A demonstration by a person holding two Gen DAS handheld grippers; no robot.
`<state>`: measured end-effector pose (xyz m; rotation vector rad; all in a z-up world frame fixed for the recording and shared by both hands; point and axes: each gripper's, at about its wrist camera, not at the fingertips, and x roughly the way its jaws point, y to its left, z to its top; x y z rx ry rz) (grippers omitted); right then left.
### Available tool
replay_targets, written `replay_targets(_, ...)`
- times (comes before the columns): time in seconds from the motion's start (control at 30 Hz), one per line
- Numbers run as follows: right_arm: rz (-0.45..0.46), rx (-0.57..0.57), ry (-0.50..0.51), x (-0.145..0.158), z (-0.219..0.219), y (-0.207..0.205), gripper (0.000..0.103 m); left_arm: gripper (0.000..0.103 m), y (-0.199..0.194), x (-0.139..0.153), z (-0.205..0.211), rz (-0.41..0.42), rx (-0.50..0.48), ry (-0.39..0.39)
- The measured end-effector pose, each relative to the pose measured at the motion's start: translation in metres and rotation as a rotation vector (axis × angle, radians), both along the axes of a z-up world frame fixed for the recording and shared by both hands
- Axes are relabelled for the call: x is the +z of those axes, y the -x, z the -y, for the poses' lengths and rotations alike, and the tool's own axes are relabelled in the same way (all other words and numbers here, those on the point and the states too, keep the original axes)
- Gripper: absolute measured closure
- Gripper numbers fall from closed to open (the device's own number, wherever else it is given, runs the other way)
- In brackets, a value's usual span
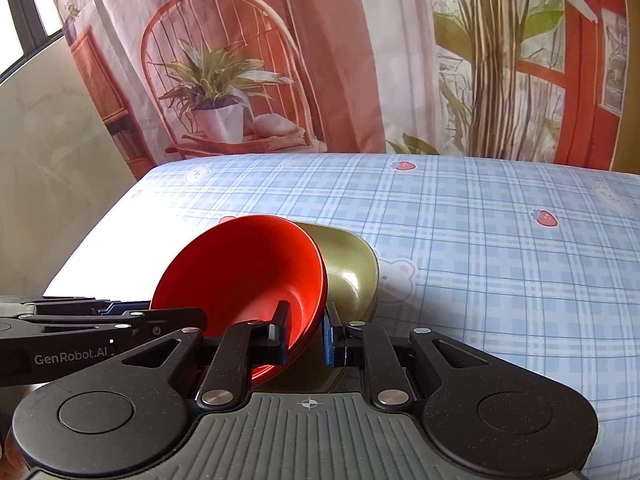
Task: Organize plates and bowls
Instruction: 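Lower the red bowls onto the green plate stack and open the left tool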
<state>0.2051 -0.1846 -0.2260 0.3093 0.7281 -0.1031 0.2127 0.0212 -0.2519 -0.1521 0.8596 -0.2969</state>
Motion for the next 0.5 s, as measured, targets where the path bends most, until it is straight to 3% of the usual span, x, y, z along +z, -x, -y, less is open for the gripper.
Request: replay_targets(0.5,-0.002,0.001,0.024,0.0025,-0.0040,-0.0010,0.087,0.077,-0.0015,-0.0028,-0.0001,-0.002,0.003,-0.004)
